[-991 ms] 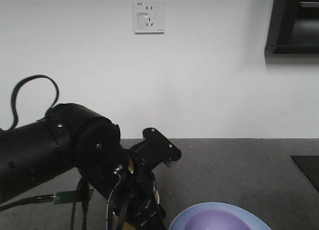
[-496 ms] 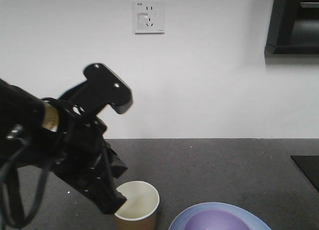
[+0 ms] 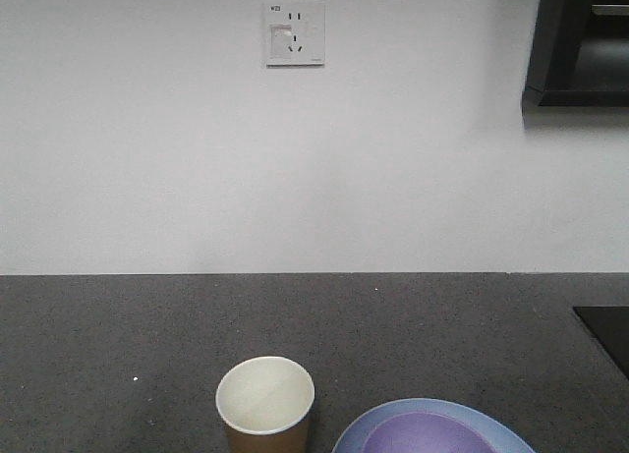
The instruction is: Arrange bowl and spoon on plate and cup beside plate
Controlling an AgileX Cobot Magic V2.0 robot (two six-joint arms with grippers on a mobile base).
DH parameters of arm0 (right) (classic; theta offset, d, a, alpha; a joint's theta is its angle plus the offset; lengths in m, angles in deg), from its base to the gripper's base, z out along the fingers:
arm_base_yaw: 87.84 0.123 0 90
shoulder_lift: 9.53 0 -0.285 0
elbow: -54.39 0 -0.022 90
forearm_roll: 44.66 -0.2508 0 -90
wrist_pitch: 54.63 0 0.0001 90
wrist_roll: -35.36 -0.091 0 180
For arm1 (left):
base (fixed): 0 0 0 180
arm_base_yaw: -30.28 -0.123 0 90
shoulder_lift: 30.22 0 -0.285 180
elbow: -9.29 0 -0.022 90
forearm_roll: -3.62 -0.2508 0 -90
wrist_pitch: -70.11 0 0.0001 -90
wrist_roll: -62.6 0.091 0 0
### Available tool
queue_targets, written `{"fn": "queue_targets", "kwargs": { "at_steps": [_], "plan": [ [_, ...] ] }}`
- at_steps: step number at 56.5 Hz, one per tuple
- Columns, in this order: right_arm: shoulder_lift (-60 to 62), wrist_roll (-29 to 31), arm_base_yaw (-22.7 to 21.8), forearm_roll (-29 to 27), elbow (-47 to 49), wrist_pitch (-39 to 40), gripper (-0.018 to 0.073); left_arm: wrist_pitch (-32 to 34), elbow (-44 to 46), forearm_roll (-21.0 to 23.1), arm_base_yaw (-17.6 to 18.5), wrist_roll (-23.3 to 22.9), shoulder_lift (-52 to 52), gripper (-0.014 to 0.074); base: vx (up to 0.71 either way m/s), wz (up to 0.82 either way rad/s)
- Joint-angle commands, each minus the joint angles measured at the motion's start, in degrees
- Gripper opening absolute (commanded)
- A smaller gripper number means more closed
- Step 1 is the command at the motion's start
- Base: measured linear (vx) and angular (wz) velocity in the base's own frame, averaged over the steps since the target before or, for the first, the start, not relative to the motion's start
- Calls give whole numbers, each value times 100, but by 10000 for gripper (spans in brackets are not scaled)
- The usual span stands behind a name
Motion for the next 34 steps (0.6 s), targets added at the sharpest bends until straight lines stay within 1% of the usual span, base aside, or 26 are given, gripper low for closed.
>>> {"fn": "queue_targets", "kwargs": {
  "at_steps": [1, 7, 13, 34],
  "plan": [
    [288, 202, -7, -192, -47, 845, -8, 1151, -431, -14, 2, -376, -587, -4, 0, 0],
    [474, 202, -7, -192, -127, 1051, -8, 1386, -755, -21, 2, -387, -971, -4, 0, 0],
    [497, 202, -7, -192, -127, 1093, -6, 1279, -825, -15, 2, -387, -1160, -4, 0, 0],
    [497, 202, -7, -192, -127, 1049, -6, 1266, -825, -15, 2, -387, -1156, -4, 0, 0]
  ]
}}
